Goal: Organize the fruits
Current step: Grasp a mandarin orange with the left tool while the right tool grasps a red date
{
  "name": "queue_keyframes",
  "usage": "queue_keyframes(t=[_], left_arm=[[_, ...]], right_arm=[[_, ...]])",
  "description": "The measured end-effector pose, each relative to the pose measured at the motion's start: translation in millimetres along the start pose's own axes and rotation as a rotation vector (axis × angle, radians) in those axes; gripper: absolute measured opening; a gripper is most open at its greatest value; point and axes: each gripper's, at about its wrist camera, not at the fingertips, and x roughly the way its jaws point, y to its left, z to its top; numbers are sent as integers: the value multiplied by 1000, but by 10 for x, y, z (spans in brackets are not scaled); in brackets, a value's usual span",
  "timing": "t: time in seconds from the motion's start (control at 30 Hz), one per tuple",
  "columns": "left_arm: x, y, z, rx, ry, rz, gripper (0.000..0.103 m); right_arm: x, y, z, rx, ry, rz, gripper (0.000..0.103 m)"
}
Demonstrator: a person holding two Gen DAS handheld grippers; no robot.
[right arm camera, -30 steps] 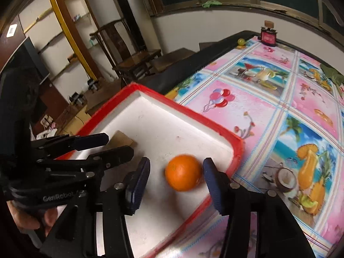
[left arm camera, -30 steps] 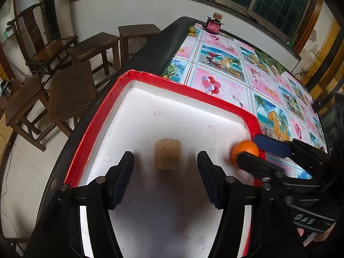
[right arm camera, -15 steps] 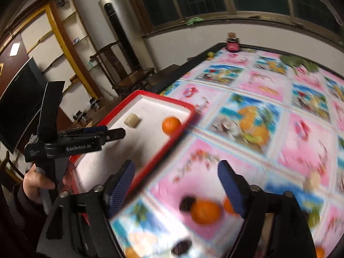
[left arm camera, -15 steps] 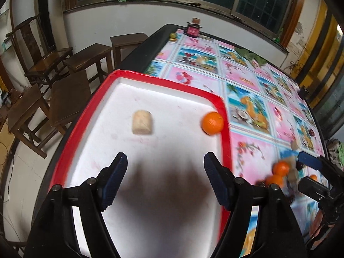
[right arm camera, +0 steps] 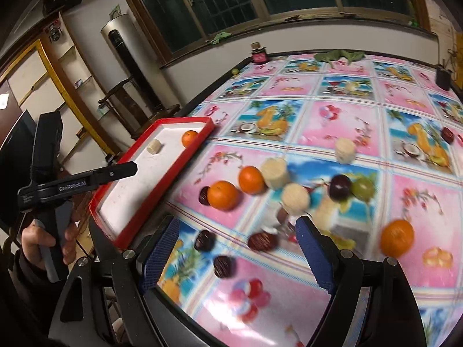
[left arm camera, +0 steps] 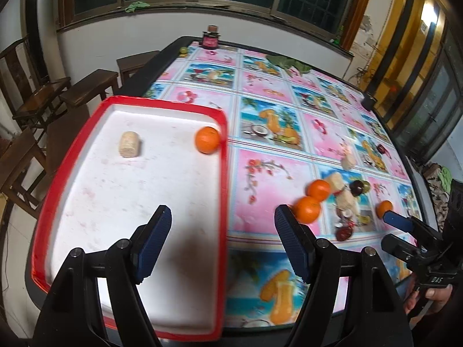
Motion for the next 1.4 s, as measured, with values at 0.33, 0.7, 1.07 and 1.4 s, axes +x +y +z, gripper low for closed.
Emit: queue_keyframes(t=[0.33,0.7,1.07,1.4], left_arm=[[113,-387,-77,66,40,-39,74],[480,-910,33,268,76,-40,65],[849,-1165,-1,396,171,-73,35],[961,-1240,21,430,154,-6,34]], right_arm=[[-143,-96,-269,-8,-20,-60,83],[204,-66,-279,-29,59,-57,51],[467,-48,-229,-39,100,-73,41],[617,96,-230,-131,99,-150,30]])
